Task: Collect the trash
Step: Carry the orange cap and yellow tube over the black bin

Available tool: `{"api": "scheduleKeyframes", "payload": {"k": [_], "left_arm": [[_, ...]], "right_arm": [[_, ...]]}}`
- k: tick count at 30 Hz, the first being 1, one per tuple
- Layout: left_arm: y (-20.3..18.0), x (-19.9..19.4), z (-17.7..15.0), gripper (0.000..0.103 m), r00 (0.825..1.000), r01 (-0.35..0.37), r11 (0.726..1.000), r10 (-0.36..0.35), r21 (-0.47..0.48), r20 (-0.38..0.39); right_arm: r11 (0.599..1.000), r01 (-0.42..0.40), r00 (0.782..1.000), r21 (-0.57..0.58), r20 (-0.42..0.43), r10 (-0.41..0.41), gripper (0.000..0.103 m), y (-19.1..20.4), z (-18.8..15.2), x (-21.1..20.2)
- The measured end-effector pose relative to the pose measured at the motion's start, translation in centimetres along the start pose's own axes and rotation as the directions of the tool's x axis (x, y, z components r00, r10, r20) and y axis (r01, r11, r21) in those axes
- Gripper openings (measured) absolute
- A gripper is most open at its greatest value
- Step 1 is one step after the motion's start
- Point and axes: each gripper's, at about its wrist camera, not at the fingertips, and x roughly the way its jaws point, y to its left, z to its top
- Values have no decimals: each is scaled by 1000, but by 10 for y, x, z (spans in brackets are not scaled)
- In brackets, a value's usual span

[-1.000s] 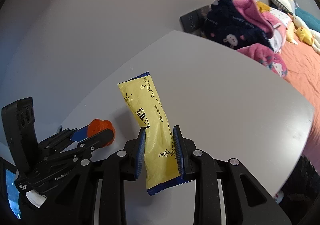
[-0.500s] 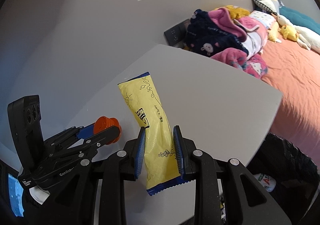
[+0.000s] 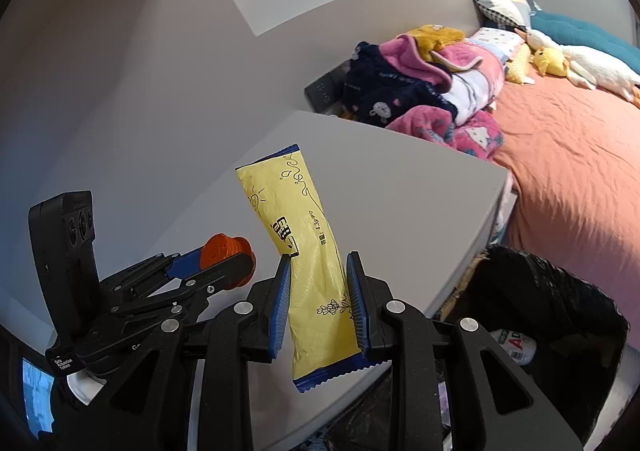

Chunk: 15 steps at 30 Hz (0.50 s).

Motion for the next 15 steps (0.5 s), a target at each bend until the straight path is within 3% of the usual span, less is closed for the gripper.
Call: {"api": "scheduleKeyframes", "payload": {"k": [15], "left_arm": [[-51,7,4,43,998,67,995,-67,70,-5]], "right_arm": [[996,61,996,71,66,-65,29,-45,-19,-50]]}}
